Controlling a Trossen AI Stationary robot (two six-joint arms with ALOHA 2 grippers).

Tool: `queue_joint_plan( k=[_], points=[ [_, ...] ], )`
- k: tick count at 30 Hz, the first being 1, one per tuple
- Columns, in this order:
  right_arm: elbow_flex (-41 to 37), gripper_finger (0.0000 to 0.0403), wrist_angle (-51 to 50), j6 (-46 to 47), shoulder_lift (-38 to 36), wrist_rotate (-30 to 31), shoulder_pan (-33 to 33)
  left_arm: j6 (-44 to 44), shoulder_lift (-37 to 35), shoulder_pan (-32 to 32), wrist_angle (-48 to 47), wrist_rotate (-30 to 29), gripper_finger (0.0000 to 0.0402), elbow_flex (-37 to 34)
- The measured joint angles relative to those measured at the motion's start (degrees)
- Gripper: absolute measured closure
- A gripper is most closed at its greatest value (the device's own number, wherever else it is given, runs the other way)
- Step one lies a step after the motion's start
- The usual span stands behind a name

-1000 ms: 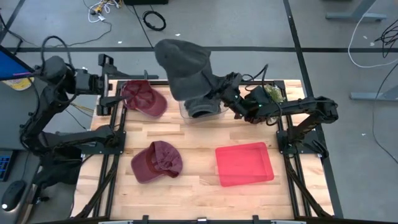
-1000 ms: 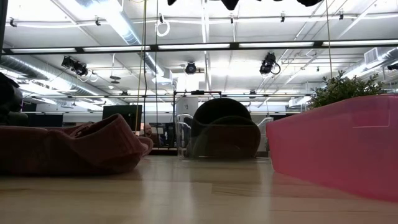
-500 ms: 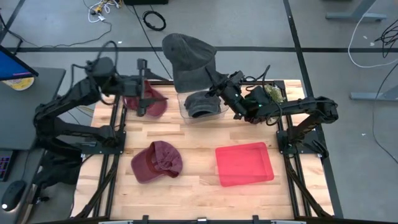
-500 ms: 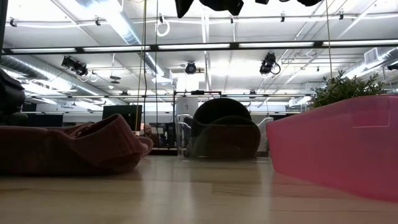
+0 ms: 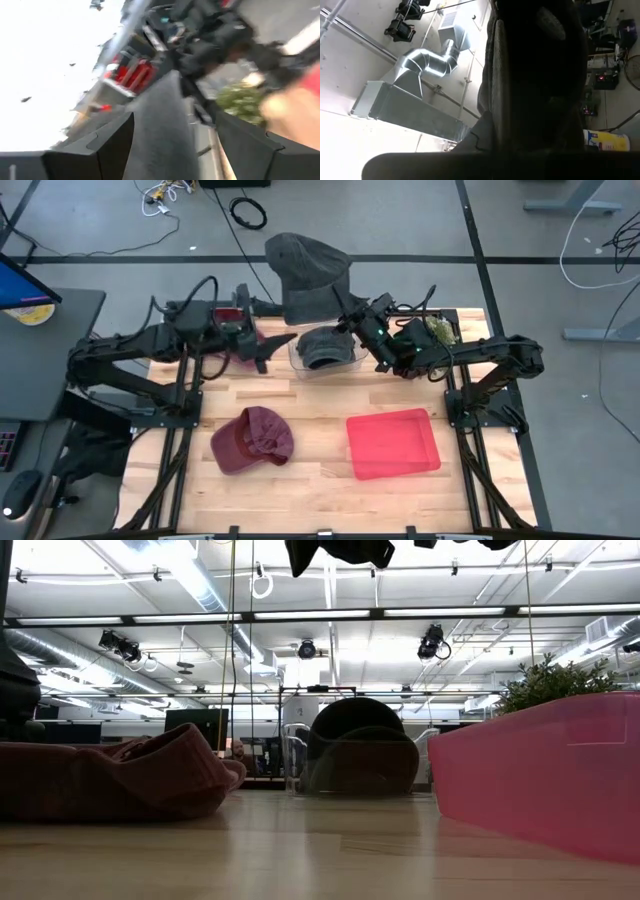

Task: Pick & Place hat
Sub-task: Put the black cap into the transparent bin

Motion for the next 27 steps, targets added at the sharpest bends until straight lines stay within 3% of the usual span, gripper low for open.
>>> queue_joint_plan(
  k=[6, 12, 22, 27],
  points=[
    [0.0, 0.0396, -0.1, 0.4, 0.0, 0.0, 0.1, 8.8, 4.6, -3.2, 4.0, -6.1, 0.0118, 0.0],
    [0.0, 0.0397, -0.6, -0.1, 0.0, -0.1, 0.5, 13.6, 9.1, -4.5, 10.3, -23.1, 0.0118, 0.0],
    [0.0, 0.0394, -1.6, -0.2, 0.0, -0.6, 1.5, 14.6, 9.7, -4.5, 16.1, -28.4, 0.0122, 0.0],
    [0.0, 0.0379, -3.2, -0.1, 0.0, -0.5, 1.5, 14.6, 9.7, -5.0, 16.0, -31.2, 0.0176, 0.0]
  ],
)
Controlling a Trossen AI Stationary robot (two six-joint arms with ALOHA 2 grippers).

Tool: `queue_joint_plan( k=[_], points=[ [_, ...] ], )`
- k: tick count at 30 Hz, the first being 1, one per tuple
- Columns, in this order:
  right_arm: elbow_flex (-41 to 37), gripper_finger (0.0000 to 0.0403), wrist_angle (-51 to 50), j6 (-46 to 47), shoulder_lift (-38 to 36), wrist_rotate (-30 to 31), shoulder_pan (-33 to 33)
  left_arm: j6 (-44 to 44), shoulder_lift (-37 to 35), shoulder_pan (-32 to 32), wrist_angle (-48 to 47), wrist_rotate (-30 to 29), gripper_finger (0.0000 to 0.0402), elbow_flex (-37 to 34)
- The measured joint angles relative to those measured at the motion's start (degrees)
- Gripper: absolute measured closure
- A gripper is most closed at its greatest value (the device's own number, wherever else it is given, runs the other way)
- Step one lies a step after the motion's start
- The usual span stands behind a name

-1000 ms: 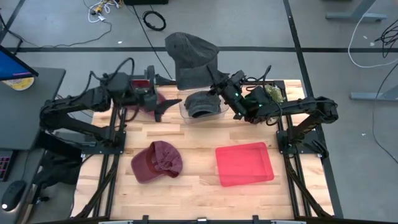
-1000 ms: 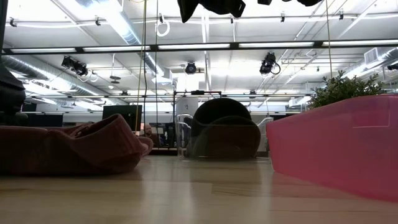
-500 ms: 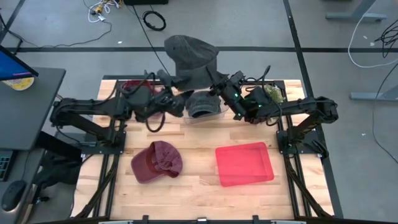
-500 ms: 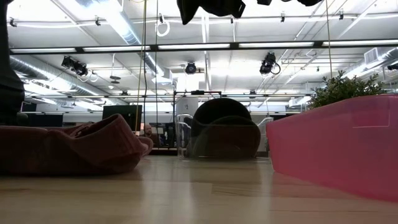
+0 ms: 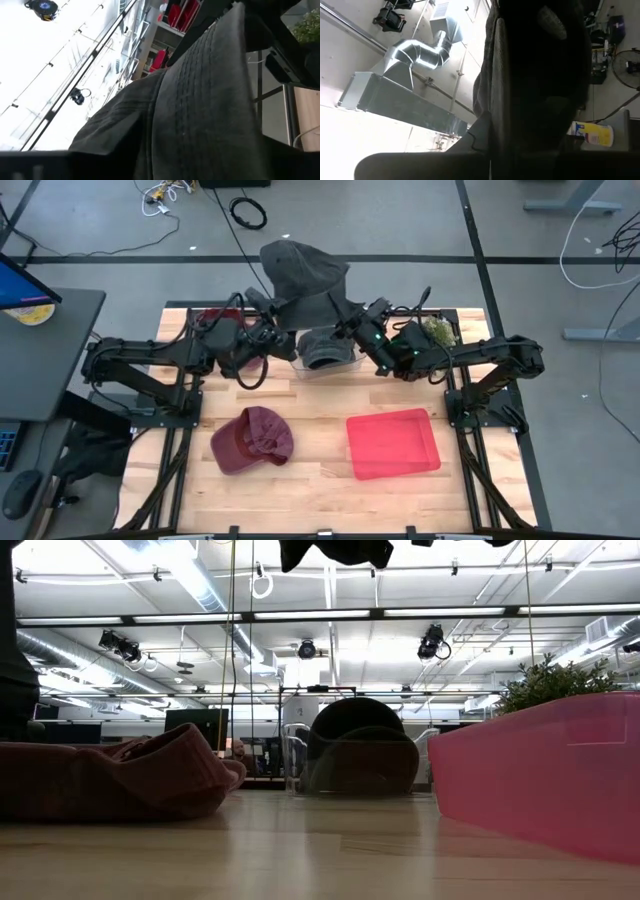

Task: Pick & Place hat
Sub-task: Put the black cap into the transparent bin

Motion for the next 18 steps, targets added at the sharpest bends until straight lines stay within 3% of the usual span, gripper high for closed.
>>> queue_joint_plan(
  k=[9, 13, 18],
  points=[
    [0.0, 0.0364, -1.3, -5.3, 0.0, -2.9, 0.3, 0.0, -0.3, -1.8, 0.5, -3.9, 0.0382, 0.1],
    [0.0, 0.0327, -1.2, -9.0, 0.0, -5.4, 0.9, -0.9, -0.8, -1.9, 0.4, -4.5, 0.0386, 0.1],
    [0.0, 0.0236, -0.7, -10.7, 0.0, -10.4, 1.2, -1.6, -2.5, -1.9, 0.4, -5.7, 0.0391, 0.0]
  ],
)
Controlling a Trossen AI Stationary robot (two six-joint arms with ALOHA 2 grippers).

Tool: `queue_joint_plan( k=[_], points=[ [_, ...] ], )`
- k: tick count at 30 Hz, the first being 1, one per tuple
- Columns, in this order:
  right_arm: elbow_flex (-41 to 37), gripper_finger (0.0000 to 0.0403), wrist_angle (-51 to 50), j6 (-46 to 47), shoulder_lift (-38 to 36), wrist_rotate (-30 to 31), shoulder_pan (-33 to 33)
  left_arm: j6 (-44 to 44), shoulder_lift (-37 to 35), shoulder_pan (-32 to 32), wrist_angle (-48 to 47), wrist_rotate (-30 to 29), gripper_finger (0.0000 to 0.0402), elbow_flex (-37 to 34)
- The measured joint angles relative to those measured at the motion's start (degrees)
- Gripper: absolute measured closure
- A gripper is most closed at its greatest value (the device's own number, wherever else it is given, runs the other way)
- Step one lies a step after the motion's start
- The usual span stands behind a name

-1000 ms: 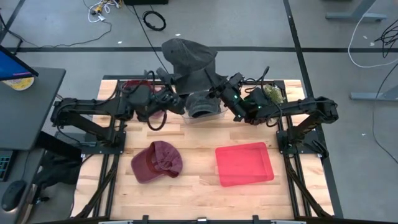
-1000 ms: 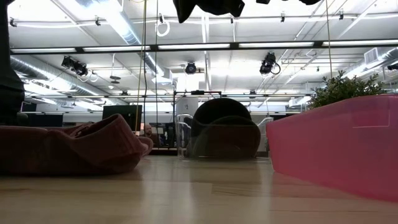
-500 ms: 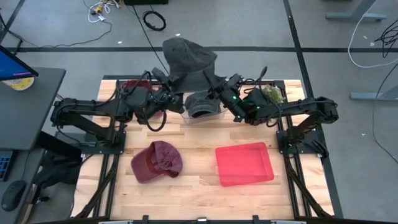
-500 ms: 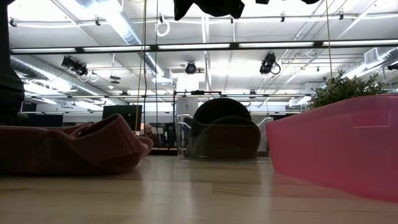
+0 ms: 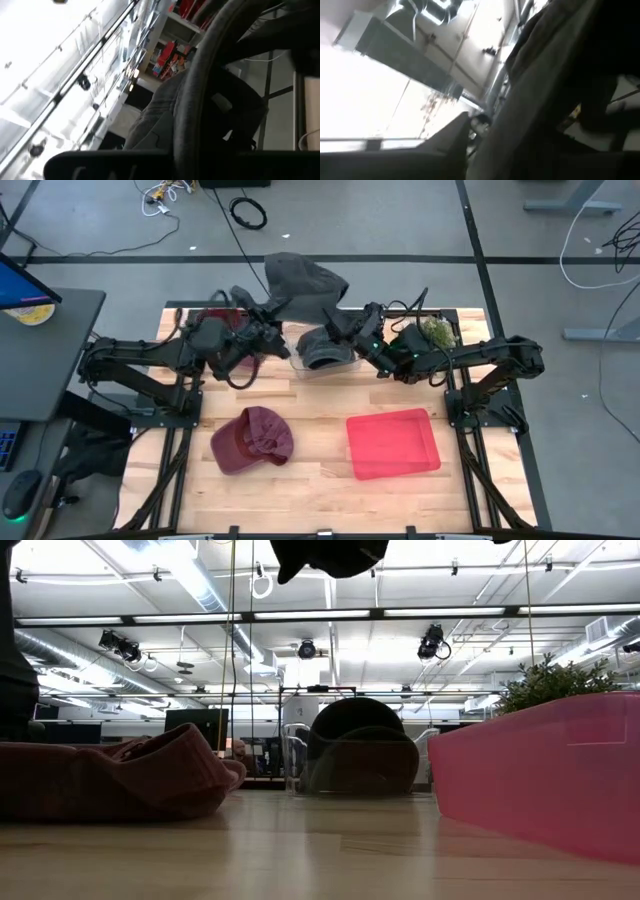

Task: Pick & Place hat
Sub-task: Put the black cap into the transparent bin

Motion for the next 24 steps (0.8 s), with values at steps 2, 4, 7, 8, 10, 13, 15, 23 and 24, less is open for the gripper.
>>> queue_joint_plan(
  k=[2, 4, 7, 8, 10, 13, 15, 23, 24],
  points=[
    [0.0, 0.0195, -0.1, 0.6, 0.0, -1.8, 0.0, -1.3, -0.8, 0.4, 1.6, -1.1, 0.0391, 0.0],
    [0.0, 0.0158, -0.5, 1.6, 0.0, -3.6, 0.0, -2.9, -1.9, 0.9, 2.0, -1.9, 0.0391, 0.0],
    [0.0, 0.0113, -1.6, 4.1, 0.0, -6.6, 0.1, -5.9, -3.2, 1.9, 2.0, -2.4, 0.0391, 0.0],
    [0.0, 0.0102, -2.3, 5.0, 0.0, -7.8, 0.2, -7.3, -3.8, 2.3, 1.9, -2.3, 0.0391, 0.0],
    [0.0, 0.0089, -4.0, 5.8, 0.0, -10.3, 0.4, -10.3, -4.6, 2.8, 2.0, -2.1, 0.0391, 0.0],
    [0.0, 0.0085, -7.6, 6.0, -0.5, -13.5, 1.0, -15.1, -5.6, 3.4, 0.5, -2.2, 0.0391, 0.1],
    [0.0, 0.0089, -11.4, 5.8, -1.8, -14.3, 1.7, -19.6, -5.6, 3.5, -1.9, -1.7, 0.0391, 0.1],
    [0.0, 0.0129, -37.6, -0.8, -11.8, -13.6, 4.0, -38.7, -4.9, 7.0, -17.1, 7.1, 0.0391, 0.0],
    [0.0, 0.0134, -41.2, -1.2, -13.1, -13.6, 4.1, -40.6, -4.8, 7.9, -18.3, 8.7, 0.0391, 0.0]
  ],
)
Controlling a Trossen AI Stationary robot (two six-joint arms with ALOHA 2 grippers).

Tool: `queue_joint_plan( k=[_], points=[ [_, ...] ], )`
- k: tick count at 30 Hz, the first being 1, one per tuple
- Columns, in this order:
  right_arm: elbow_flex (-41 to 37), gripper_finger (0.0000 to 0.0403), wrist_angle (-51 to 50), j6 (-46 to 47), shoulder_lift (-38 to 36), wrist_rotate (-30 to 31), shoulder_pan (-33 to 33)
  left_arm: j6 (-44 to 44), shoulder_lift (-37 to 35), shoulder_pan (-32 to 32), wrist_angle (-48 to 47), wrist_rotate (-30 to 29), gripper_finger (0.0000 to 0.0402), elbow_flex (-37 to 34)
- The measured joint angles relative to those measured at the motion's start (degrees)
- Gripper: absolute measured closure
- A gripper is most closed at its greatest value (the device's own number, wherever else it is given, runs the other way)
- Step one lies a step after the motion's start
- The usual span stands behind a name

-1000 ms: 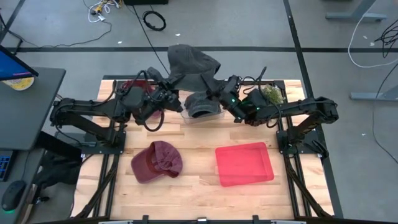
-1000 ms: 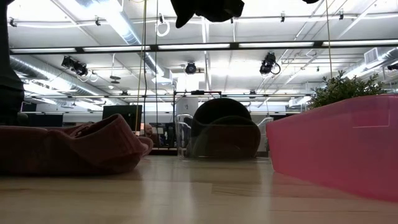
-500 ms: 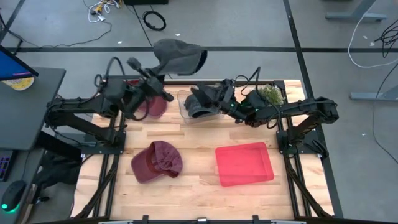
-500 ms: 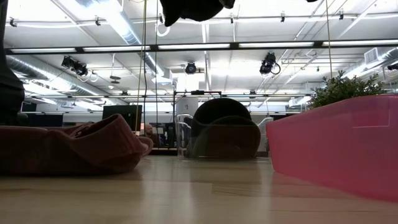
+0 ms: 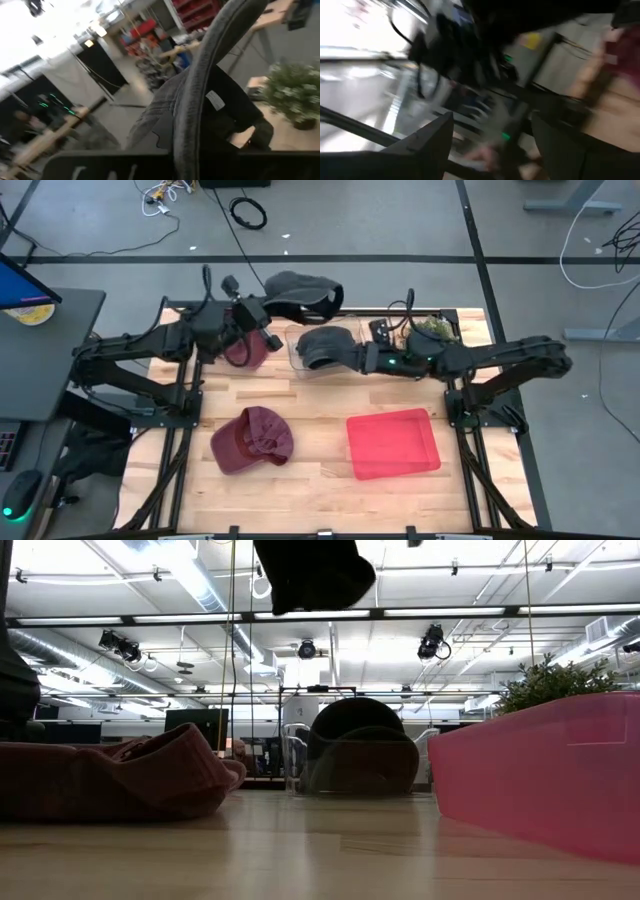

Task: Pick & Place hat
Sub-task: Put the black cap into the transparent bin

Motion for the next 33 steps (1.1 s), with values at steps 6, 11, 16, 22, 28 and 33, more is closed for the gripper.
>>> queue_joint_plan(
  k=[6, 11, 16, 22, 28, 33],
  points=[
    [0.0, 0.0162, -19.4, -1.0, -5.3, 2.2, 0.2, -10.5, 0.0, 6.6, -4.3, 15.8, 0.0391, 0.0],
    [0.0, 0.0186, -28.6, -0.5, -6.4, 5.5, 0.2, -14.5, 2.0, 10.7, -7.4, 21.2, 0.0391, 0.0],
    [0.0, 0.0211, -34.9, 0.0, -6.5, 5.5, 0.2, -19.5, 5.1, 13.4, -7.6, 29.2, 0.0391, 0.0],
    [0.0, 0.0243, -38.8, -0.3, -6.5, 5.4, 0.2, -24.4, 9.6, 15.7, -12.2, 35.0, 0.0391, 0.0],
    [0.0, 0.0268, -39.0, -2.4, -6.5, 5.4, 0.2, -20.6, 14.5, 15.9, -10.4, 33.8, 0.0391, 0.0],
    [0.0, 0.0279, -39.1, -4.2, -6.5, 5.4, 0.2, -18.0, 19.3, 15.9, -10.0, 34.3, 0.0391, 0.0]
  ],
)
